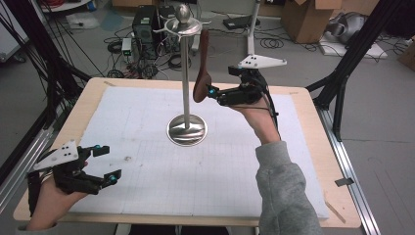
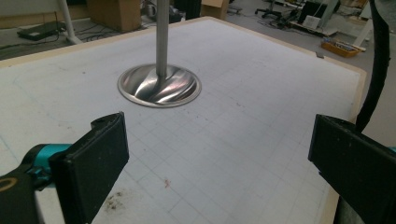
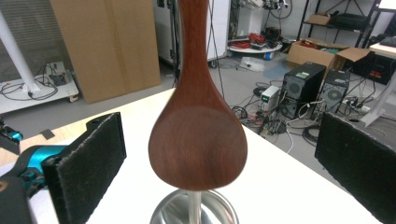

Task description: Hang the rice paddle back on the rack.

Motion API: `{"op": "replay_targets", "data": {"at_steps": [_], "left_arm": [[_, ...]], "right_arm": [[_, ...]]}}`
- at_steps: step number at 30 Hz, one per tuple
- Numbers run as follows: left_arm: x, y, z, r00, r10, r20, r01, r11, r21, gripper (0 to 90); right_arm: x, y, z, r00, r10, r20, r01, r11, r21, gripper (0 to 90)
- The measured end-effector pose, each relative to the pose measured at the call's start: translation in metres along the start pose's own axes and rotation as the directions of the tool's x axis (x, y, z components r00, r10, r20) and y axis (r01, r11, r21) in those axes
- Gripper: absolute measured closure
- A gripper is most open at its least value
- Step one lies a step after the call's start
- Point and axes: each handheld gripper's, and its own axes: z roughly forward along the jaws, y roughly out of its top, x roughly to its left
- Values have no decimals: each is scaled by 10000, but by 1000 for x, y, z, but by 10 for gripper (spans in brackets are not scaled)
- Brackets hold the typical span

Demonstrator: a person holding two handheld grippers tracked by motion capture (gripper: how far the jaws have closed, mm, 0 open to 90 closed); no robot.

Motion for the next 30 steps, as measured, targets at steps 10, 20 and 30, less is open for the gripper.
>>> {"op": "replay_targets", "data": {"at_steps": [10, 20, 30], "left_arm": [[1, 7, 18, 9992, 73, 388, -74, 10000, 22, 55], [0, 14, 36, 9964, 199, 818, -203, 9998, 40, 55], [-3, 17, 49, 9940, 298, 1050, -314, 9994, 134, 55]], "right_arm": [[-3, -15, -15, 10000, -87, -7, 87, 9992, 387, 9], [4, -32, -23, 9986, -347, -406, 381, 9956, 853, 8], [7, -56, -35, 9982, 98, -592, -74, 9992, 396, 9]]}}
